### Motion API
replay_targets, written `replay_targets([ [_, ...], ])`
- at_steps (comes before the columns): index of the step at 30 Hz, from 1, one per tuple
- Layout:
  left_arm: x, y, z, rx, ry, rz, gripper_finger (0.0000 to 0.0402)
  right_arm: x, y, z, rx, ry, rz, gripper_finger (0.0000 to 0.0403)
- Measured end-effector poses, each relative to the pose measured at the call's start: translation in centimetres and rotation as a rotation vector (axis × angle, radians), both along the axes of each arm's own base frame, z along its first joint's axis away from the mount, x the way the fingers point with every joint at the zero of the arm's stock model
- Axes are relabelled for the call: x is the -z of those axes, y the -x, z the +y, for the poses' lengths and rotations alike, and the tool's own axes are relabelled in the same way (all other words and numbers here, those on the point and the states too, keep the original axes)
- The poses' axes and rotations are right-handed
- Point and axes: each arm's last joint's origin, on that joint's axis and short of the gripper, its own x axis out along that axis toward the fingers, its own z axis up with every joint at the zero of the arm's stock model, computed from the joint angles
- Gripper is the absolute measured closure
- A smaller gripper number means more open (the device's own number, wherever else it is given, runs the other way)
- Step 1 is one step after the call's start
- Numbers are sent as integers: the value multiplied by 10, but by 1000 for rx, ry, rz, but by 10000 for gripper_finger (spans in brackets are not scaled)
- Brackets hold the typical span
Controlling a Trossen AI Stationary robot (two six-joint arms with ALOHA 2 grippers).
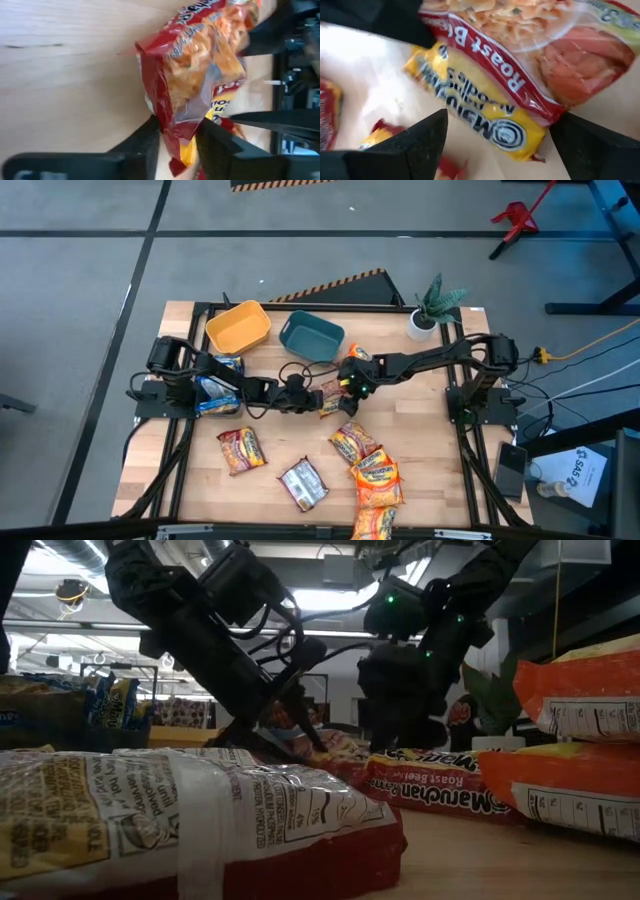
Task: Sort Maruchan noodles
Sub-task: Put the red noodle pack into the yellow bin
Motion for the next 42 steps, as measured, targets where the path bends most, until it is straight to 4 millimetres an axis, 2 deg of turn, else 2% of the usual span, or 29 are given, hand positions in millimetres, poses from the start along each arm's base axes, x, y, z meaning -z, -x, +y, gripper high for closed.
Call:
replay_targets([
  [5,-3,-1,-2,8,3,-24,345,-9,4,-5,4,-2,-9,82],
  [9,-16,-4,-5,21,15,-108,375,-15,10,-5,-10,-1,16,82],
  [12,-26,-3,-4,20,9,-137,396,-28,17,-8,-30,12,11,82],
  [15,-35,-2,-2,5,1,-165,398,-46,29,-10,-42,13,3,82],
  [21,-50,3,2,-51,-52,-199,401,-91,52,-8,-33,39,-121,82],
  [26,-74,10,4,-103,-104,-267,401,-113,66,-8,-1,91,-185,82],
  [33,-100,26,18,-183,-217,-256,401,-119,69,-8,25,135,-214,82],
  [42,-111,37,63,-289,-356,-202,401,-118,67,-10,27,200,-217,82],
])
